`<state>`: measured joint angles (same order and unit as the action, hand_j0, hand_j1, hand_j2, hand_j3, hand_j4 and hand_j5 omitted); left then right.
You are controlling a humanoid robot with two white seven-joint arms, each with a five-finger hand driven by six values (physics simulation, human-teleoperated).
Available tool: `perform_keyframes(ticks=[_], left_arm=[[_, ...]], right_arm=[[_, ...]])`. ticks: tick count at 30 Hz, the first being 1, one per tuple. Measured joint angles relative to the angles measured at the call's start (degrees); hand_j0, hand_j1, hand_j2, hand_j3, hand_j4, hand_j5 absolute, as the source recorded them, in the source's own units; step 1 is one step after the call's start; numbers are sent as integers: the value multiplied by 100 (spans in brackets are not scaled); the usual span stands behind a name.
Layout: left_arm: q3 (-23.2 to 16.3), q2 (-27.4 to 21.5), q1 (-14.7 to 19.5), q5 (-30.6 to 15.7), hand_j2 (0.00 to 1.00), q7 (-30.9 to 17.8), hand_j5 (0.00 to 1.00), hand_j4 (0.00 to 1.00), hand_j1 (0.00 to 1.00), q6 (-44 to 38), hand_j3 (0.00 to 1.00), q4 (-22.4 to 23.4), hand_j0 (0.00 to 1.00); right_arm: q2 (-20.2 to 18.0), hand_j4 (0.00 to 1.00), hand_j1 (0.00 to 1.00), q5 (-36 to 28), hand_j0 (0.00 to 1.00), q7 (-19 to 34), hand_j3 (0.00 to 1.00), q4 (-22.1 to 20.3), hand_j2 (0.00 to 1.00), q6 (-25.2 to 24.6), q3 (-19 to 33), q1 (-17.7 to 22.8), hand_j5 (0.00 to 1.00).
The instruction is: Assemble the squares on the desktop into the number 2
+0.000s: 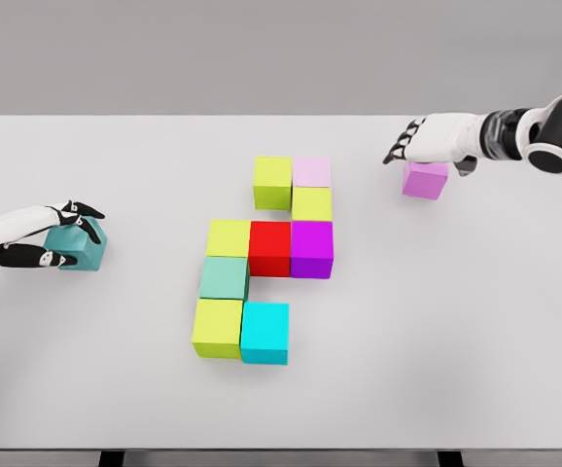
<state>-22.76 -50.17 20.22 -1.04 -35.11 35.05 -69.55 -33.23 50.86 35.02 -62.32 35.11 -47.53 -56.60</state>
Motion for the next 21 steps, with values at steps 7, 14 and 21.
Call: perform_keyframes(ticks=[7,14,21], left_arm=[[-72,24,9,-121,54,24,54,54,54,-150,54,-16,54],[-103,195,185,-3,44,11,44,44,44,-324,44,-48,44],[-117,295,439,57,39,0,39,39,39,-357,39,-110,39]], right_arm=[[80,100,100,176,100,0,100,112,100,-1,-126,-70,100],[197,100,100,285,100,0,100,314,100,0,-139,-97,100],[245,83,83,309,83,0,83,378,83,0,-144,-97,83]])
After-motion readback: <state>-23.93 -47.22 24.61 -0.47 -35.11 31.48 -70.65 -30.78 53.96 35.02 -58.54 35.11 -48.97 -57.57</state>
